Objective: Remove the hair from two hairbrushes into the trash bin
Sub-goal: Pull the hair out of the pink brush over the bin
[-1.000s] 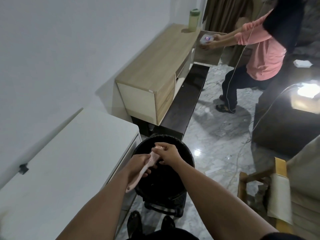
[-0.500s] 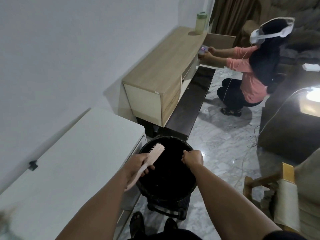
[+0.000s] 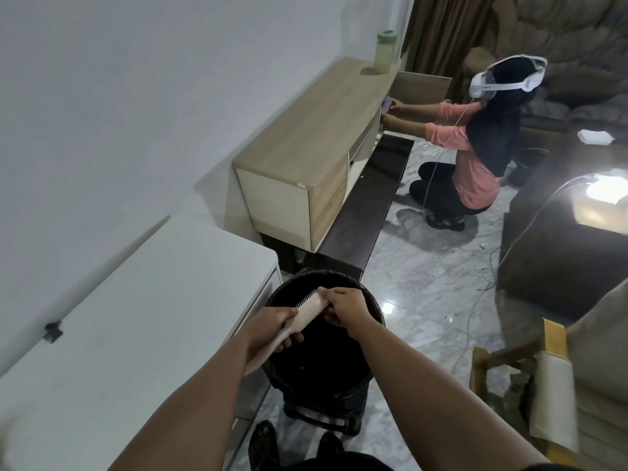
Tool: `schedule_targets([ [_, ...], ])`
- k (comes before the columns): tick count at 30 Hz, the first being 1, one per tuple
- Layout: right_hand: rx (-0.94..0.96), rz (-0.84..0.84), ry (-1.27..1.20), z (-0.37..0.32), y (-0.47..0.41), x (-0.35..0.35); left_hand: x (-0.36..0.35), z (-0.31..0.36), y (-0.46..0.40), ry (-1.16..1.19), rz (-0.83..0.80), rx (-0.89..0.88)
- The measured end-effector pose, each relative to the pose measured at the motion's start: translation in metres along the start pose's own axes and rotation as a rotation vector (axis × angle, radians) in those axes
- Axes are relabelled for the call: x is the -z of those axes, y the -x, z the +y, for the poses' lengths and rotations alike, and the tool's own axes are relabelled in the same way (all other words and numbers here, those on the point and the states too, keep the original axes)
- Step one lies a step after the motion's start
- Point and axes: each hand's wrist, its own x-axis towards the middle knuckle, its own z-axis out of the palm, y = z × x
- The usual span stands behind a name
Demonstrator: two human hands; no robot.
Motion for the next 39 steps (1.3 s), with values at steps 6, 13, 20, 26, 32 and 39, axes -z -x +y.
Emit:
schedule_targets([
  [6,-0.218,0.199,-0.202,0.001,-0.007,0.009,0.003,0.004,0.004,-0.129,-0.044,0.042],
  [13,-0.096,0.190,0.219,0.005,-0.012,0.046,0.027,-0.006,-0.010,-0.006,0.047,-0.014],
  [20,-0.102,-0.290,-0.151,-0.010,0.003,0.021,0.017,0.002,-0.010,0.042,-0.076,0.096],
  [26,-0.021,-0.268,0.092,-0.008,-0.005,0.027,0.028,0.002,-0.014,-0.064,-0.156,0.209],
  [32,-0.084,-0.196,0.096,-0.003,-0.013,0.031,0.026,0.002,-0.014,-0.089,-0.202,0.259],
  [39,0.084,-0.092,0.399,-0.001,-0.014,0.037,0.027,0.006,-0.012,-0.167,-0.159,0.257],
])
